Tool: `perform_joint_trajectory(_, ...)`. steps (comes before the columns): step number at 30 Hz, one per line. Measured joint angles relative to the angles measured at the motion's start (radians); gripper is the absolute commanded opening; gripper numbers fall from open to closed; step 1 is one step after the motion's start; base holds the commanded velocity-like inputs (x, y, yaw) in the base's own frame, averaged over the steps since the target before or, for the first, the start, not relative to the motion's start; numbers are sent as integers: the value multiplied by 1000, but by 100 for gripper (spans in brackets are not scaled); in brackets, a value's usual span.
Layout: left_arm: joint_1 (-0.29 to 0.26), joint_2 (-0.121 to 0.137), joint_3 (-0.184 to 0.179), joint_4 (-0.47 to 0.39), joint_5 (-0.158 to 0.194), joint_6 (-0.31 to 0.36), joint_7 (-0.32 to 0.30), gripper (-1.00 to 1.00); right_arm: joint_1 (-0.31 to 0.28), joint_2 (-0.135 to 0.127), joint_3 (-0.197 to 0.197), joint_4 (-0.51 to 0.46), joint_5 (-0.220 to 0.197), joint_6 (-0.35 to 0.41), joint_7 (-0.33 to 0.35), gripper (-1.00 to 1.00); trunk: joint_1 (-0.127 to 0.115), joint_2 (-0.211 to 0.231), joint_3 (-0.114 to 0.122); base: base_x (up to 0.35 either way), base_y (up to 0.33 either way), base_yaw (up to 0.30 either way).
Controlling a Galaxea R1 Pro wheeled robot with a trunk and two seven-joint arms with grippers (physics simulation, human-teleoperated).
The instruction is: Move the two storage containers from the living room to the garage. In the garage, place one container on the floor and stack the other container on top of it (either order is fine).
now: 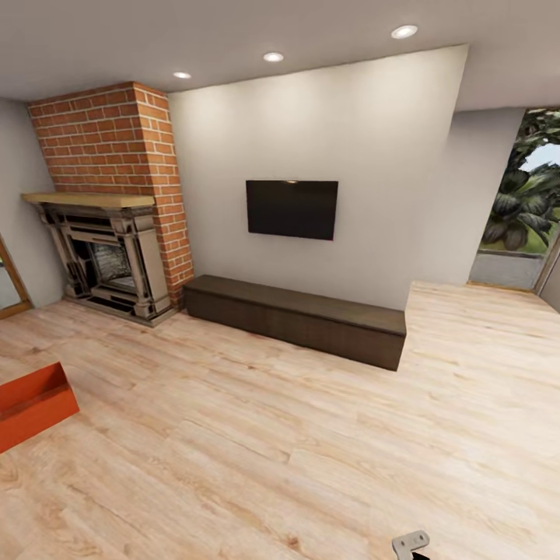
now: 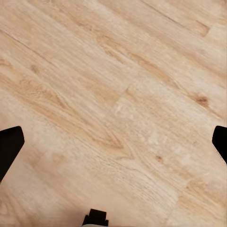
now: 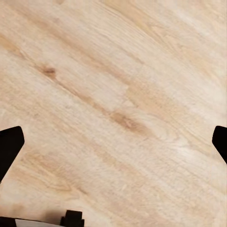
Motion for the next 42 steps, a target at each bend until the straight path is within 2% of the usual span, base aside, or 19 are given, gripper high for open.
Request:
perform_joint_trajectory(9,0,0,0,0,0,0,0,100,0,0,0,0,0,0,1,100,0,0,0,328,0,20)
perform_joint_trajectory(22,0,0,0,0,0,0,0,100,0,0,0,0,0,0,1,100,0,0,0,328,0,219)
perform_joint_trajectory(42,0,0,0,0,0,0,0,100,0,0,0,0,0,0,1,100,0,0,0,328,0,6)
